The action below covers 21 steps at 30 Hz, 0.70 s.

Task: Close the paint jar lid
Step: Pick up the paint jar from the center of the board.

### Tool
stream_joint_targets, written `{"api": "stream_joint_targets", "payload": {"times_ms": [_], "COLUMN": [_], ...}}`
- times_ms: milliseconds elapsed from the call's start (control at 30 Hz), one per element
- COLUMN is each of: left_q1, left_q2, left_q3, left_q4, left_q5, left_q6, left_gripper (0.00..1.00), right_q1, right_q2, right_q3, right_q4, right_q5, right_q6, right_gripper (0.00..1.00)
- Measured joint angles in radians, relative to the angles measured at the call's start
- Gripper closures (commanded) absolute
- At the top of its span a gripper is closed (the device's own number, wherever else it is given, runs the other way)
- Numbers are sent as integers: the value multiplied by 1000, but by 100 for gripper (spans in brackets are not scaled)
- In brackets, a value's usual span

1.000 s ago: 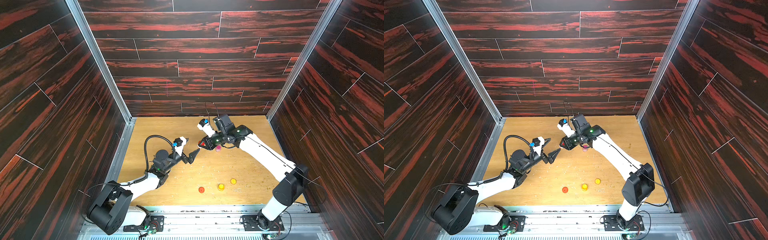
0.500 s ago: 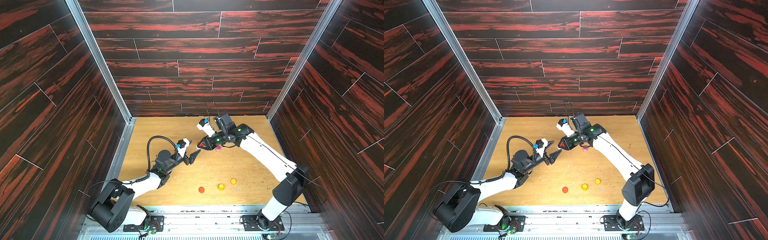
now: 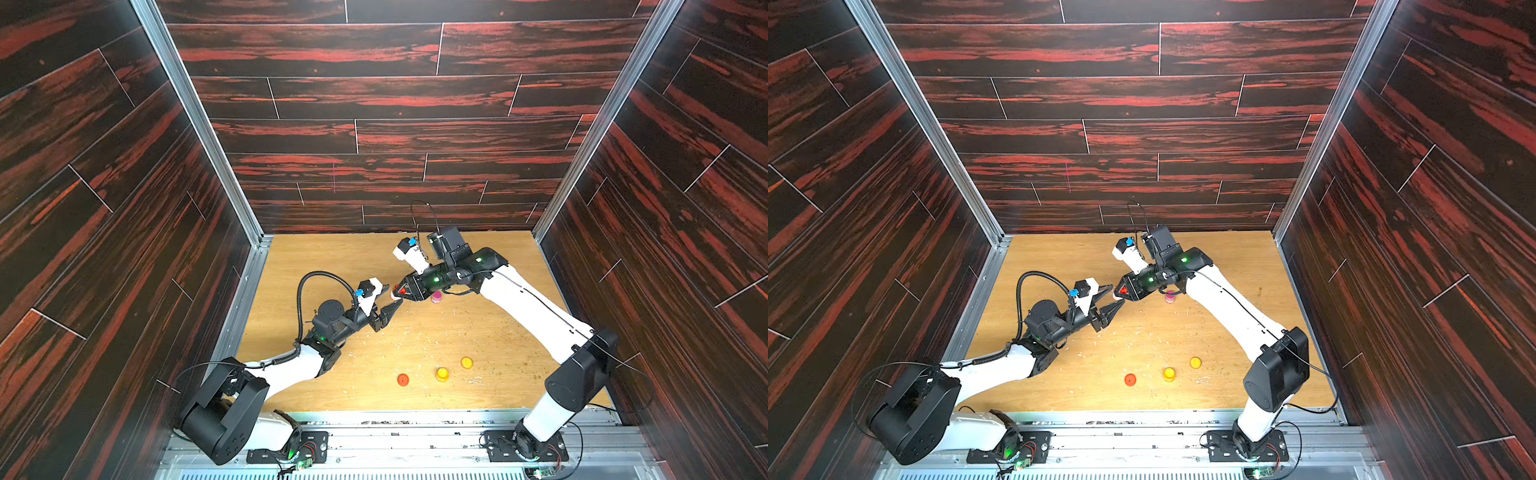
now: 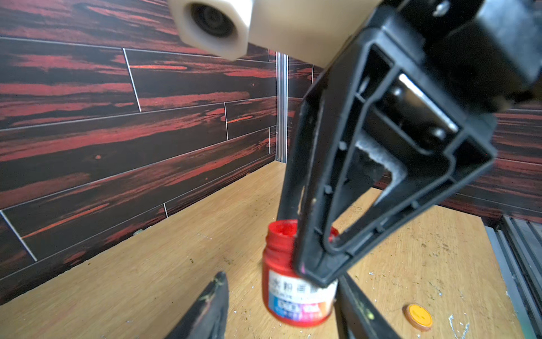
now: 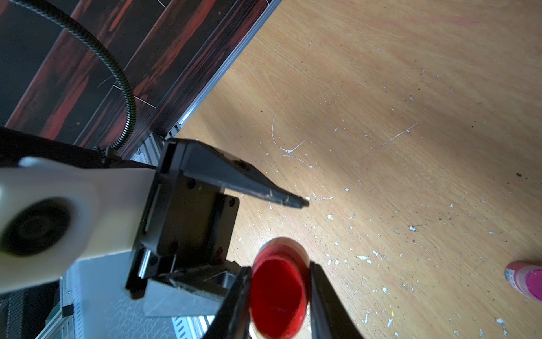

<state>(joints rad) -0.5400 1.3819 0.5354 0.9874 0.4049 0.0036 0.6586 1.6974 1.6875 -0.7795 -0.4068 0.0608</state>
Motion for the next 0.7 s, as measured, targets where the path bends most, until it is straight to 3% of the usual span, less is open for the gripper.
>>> {"api": "stream_joint_targets", "payload": {"times_ms": [433,700], "left_q1": [-5,-6], "left_q2": [0,-3], "left_q3": [11,11], "left_q4": [-30,-36], "left_q5": [16,16], "left_q6": [7,8], "left_gripper": [62,65], "right_q1": [-4,-5], "right_q2": [2,3], "right_q3": [-10,-10], "right_q4": [17,16], "right_q5": [-11,-13], "right_q6": [6,6], "right_gripper": [68,64]}}
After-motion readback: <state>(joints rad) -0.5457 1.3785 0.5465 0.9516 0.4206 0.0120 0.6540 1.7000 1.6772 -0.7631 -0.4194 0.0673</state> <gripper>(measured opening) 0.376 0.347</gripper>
